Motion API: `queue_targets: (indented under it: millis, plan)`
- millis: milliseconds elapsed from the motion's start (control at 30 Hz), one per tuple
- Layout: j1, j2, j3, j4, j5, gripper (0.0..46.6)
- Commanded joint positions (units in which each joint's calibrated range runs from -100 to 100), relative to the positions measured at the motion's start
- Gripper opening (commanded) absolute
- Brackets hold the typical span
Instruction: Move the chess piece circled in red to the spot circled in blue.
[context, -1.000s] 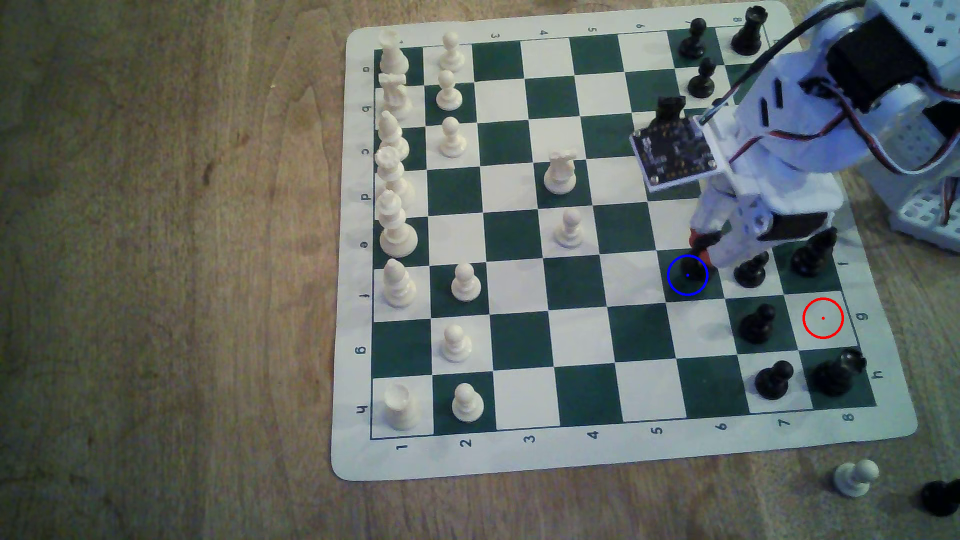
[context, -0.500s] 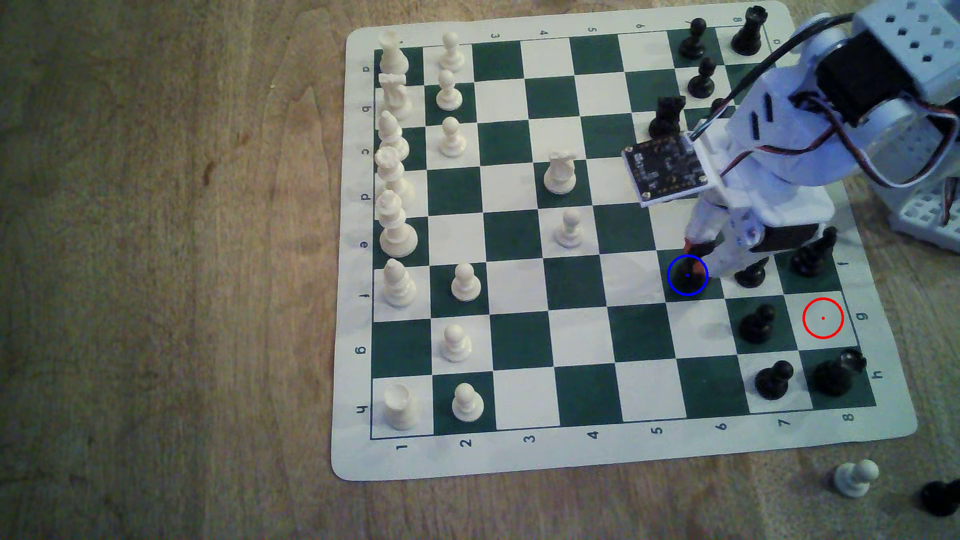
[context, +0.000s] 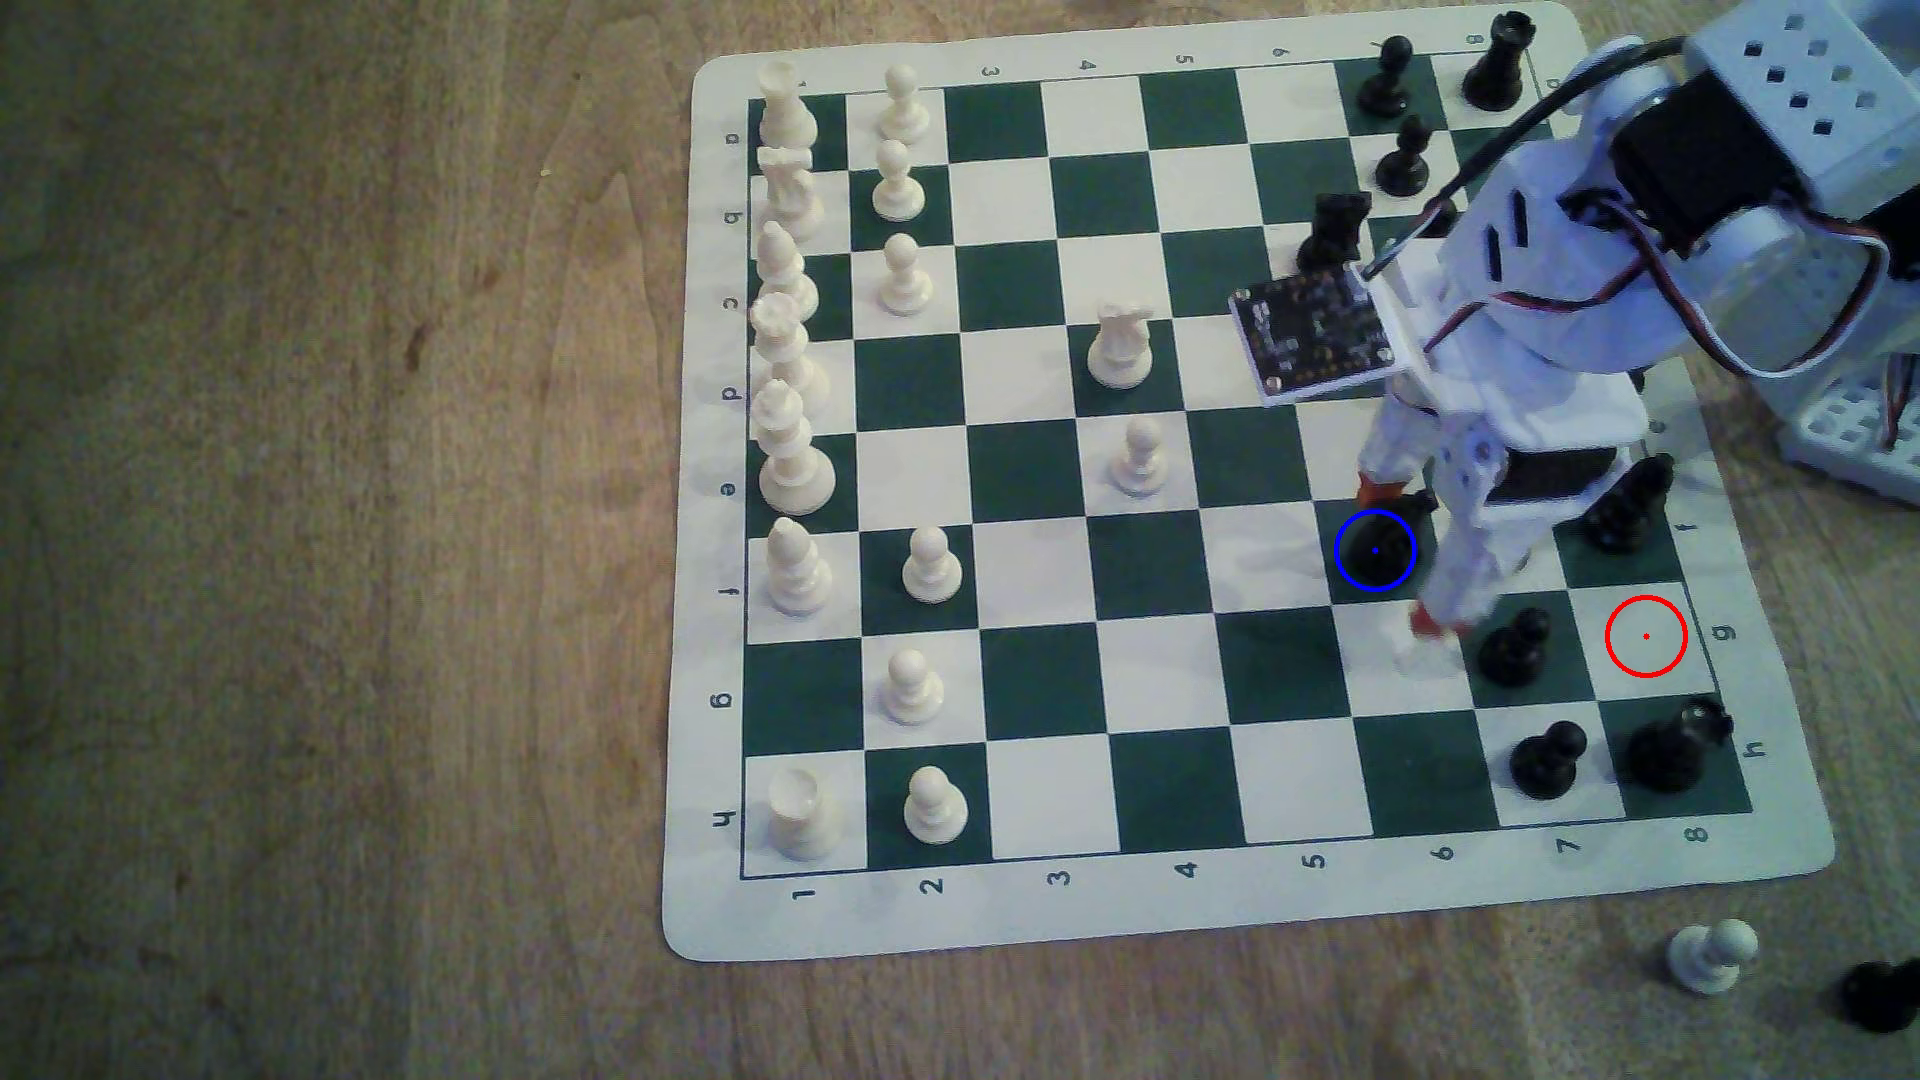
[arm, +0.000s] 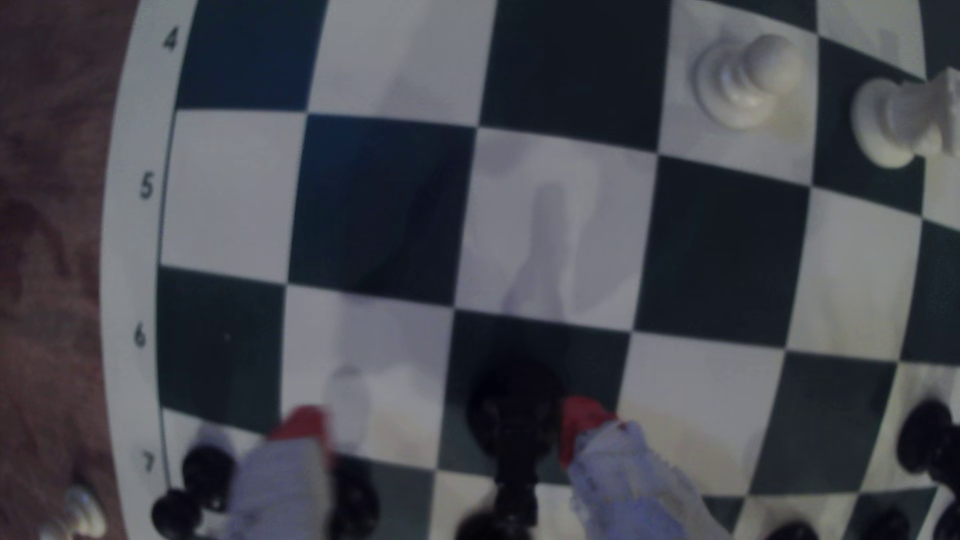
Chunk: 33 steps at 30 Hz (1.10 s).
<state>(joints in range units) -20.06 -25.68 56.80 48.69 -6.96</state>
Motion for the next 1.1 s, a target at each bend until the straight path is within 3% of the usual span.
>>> queue_targets:
  millis: [0, 533, 633, 667, 733, 767, 867, 1067]
  plan:
    - [1.5, -2.5, -0.4, 0.1, 0.4, 32.4]
    - [3.0, -13.4, -13.6, 25.0, 3.0, 30.0]
    - [3.1, -17.5, -14.3, 28.3, 4.0, 23.6]
    - [3.3, -19.1, -13.8, 28.4, 4.0, 18.3]
    - [3.5, -22.4, -12.3, 27.2, 4.0, 12.8]
    - [4.1, -27.3, -9.0, 23.4, 3.6, 4.4]
    - [6.3, -35.8, -3.4, 15.9, 3.8, 0.3]
    - [16.3, -55.4, 21.0, -16.1, 5.5, 0.3]
